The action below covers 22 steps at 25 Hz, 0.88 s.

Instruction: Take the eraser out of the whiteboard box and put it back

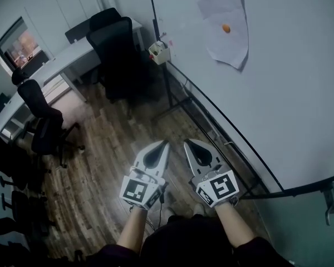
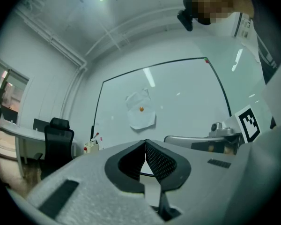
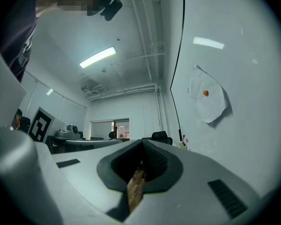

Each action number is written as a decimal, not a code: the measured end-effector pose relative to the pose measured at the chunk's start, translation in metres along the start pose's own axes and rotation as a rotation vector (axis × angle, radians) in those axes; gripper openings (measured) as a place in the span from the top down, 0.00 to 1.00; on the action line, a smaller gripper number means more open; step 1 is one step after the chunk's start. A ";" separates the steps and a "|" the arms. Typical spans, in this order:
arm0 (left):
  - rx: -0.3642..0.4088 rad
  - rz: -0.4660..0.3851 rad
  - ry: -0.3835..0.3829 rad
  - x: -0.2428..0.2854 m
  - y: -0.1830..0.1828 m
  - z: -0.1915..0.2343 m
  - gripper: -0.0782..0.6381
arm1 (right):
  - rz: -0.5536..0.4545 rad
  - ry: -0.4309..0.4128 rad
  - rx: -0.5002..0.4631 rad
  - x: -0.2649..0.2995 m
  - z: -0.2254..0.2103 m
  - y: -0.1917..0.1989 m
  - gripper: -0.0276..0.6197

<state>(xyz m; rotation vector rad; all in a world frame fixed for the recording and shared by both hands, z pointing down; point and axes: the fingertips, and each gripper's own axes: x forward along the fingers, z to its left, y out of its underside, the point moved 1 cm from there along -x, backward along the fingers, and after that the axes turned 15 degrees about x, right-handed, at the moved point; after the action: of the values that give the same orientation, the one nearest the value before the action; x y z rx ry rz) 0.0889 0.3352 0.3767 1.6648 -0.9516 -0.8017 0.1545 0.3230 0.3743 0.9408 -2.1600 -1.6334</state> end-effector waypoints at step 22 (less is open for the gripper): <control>-0.006 0.087 -0.129 0.038 0.021 0.012 0.88 | 0.042 -0.035 0.096 0.010 -0.073 0.006 0.95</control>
<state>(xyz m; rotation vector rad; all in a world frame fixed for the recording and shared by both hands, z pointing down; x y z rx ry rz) 0.0917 0.2924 0.3915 1.5700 -1.1024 -0.8603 0.1869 0.2628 0.4023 0.8935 -2.2836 -1.5499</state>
